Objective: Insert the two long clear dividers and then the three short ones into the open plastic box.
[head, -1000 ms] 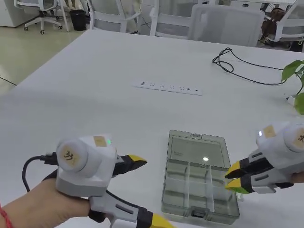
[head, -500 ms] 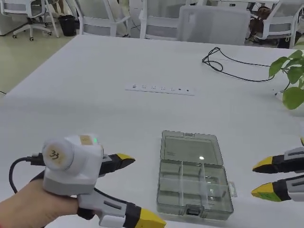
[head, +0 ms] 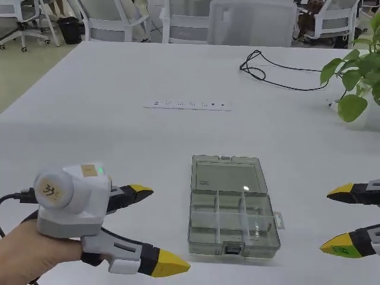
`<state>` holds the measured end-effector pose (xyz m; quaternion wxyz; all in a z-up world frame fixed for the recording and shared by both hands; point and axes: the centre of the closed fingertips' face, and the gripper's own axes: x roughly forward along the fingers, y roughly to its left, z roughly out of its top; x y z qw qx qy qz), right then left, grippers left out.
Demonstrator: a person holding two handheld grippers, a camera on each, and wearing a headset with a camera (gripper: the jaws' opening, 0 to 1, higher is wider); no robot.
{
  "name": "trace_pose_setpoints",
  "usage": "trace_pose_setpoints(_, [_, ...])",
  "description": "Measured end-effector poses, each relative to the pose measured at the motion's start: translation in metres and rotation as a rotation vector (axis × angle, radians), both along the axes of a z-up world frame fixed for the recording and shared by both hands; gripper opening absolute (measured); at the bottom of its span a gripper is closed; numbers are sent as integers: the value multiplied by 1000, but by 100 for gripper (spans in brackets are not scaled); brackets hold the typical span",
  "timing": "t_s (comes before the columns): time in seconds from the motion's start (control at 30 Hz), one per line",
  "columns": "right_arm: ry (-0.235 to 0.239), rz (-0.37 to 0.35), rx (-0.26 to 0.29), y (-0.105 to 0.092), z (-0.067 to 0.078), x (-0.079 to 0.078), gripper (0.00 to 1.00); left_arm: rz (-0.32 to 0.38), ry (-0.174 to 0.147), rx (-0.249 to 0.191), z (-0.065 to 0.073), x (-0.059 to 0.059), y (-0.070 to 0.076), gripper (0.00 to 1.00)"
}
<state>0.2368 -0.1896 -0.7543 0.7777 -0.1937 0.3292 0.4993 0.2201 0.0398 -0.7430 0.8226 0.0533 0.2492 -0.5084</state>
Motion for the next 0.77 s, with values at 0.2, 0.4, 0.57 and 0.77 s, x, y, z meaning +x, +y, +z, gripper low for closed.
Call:
trace_pose_setpoints(0.2, [-25,-57,29,-5,-3,-1,85,13,-1,-1,-2,-1,1,100])
trace_pose_setpoints(0.4, [-32,-75,55,-4,-3,-6,90,21,1,11,-7,-2,1,100])
trace_pose_setpoints(0.57, [-32,-81,59,-5,-4,-7,91,28,-5,10,-7,0,2,100])
trace_pose_setpoints(0.77, [-33,-76,63,-3,-3,-7,90,36,-4,11,-6,2,4,100])
